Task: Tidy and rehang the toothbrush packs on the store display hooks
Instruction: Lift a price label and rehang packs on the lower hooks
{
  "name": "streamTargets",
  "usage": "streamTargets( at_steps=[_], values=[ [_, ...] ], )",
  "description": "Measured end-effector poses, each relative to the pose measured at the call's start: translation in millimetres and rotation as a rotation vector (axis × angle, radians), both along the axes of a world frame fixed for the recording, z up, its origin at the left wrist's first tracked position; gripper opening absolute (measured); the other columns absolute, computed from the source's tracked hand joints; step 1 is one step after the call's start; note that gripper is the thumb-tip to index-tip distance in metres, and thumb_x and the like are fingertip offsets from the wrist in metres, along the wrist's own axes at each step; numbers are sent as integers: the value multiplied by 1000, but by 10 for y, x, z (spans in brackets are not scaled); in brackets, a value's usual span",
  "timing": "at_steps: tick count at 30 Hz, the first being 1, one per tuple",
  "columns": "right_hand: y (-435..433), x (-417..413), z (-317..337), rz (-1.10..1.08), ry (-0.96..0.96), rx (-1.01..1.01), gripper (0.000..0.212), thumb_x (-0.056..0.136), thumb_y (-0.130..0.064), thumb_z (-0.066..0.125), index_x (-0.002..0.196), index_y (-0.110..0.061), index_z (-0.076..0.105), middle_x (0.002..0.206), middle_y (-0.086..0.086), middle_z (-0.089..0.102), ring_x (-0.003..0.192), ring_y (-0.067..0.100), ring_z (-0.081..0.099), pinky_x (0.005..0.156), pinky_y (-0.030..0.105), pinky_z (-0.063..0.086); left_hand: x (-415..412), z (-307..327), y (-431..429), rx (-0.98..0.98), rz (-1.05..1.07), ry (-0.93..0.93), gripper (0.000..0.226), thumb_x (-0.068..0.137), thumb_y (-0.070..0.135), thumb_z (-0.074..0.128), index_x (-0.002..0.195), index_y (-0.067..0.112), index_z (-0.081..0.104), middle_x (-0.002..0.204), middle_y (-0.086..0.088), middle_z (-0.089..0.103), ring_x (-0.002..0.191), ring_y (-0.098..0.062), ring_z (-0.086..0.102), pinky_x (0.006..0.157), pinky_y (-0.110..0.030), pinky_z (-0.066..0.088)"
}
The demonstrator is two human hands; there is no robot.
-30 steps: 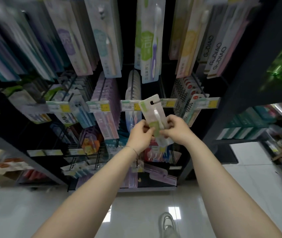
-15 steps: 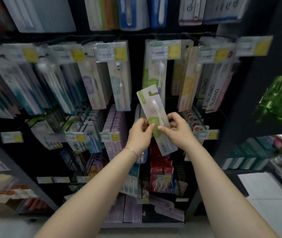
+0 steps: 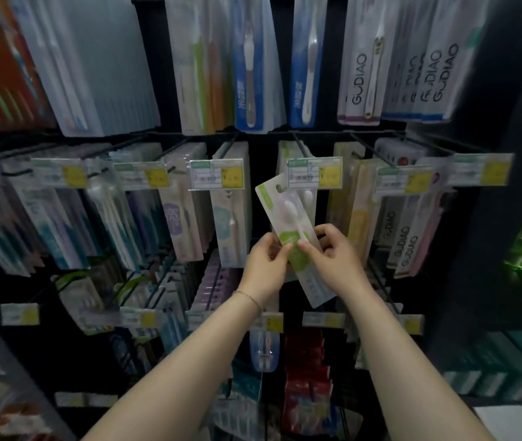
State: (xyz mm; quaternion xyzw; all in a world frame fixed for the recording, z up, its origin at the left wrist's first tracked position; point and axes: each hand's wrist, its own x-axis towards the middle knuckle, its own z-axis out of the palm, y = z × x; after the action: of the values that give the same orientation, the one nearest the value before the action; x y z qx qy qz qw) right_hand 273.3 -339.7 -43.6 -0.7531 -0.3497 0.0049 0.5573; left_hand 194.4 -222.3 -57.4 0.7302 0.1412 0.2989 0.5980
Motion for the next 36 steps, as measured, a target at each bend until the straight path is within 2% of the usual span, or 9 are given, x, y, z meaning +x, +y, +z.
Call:
streamTargets(
  at_steps=[5,9,11,14,16,21,26,32,36],
  values=[
    [73,70,97,-19,-23,98,16,90,-35,61,98,-21,59,72,-9,55,49,-4,46,48,13,33,109,160,40,20,-25,-70,12,98,17,53,104,12,62,103,-9,69,94,-20,67,80,-30,57],
    [100,102,121,-46,-44,165,13,91,-34,61,98,-24,57,76,-9,60,60,-4,56,53,17,42,185,202,63,61,-28,-90,13,98,20,53,100,11,61,97,-6,69,85,-12,66,71,-20,53],
    [122,131,109,-50,-40,163,13,90,-36,61,98,-26,57,84,-6,65,69,6,62,58,25,47,222,185,73,59,-26,-94,12,98,21,53,100,13,61,97,-5,70,88,-15,67,75,-27,55],
    [131,162,113,-64,-56,127,13,91,-33,61,98,-24,58,81,-7,65,60,-3,56,52,10,37,273,135,99,36,-35,-108,11,98,21,52,101,14,61,100,-8,69,94,-21,67,83,-38,56],
    [126,177,134,-65,-71,119,10,91,-30,62,98,-22,59,79,-8,63,58,-6,54,49,8,36,307,132,97,2,-53,-116,11,98,18,52,103,17,61,104,-8,69,97,-22,67,86,-39,56],
    [96,244,112,-77,-65,56,5,92,-29,61,91,-24,60,73,-13,55,60,-11,50,51,8,35,353,126,61,-23,-81,-114,19,98,12,50,106,26,60,107,0,69,99,-12,66,85,-24,54],
    [35,272,72,-91,-57,4,5,91,-31,62,87,-31,58,77,-16,60,66,-13,53,54,6,39,355,75,16,0,-88,-84,23,99,15,50,104,36,58,105,8,68,97,-3,65,83,-20,52],
    [-12,329,33,-158,-112,-71,10,88,-44,59,87,-34,61,81,-14,64,73,4,58,62,26,46,359,58,-70,-20,-112,-113,25,100,13,47,110,33,58,107,13,68,100,1,63,82,-15,49],
    [-46,303,88,-186,-187,-82,15,88,-45,59,84,-31,62,74,-12,62,67,2,54,57,26,41,367,77,-88,-38,-118,-123,25,100,12,47,110,31,57,110,4,68,102,-7,64,83,-19,50]
  ],
)
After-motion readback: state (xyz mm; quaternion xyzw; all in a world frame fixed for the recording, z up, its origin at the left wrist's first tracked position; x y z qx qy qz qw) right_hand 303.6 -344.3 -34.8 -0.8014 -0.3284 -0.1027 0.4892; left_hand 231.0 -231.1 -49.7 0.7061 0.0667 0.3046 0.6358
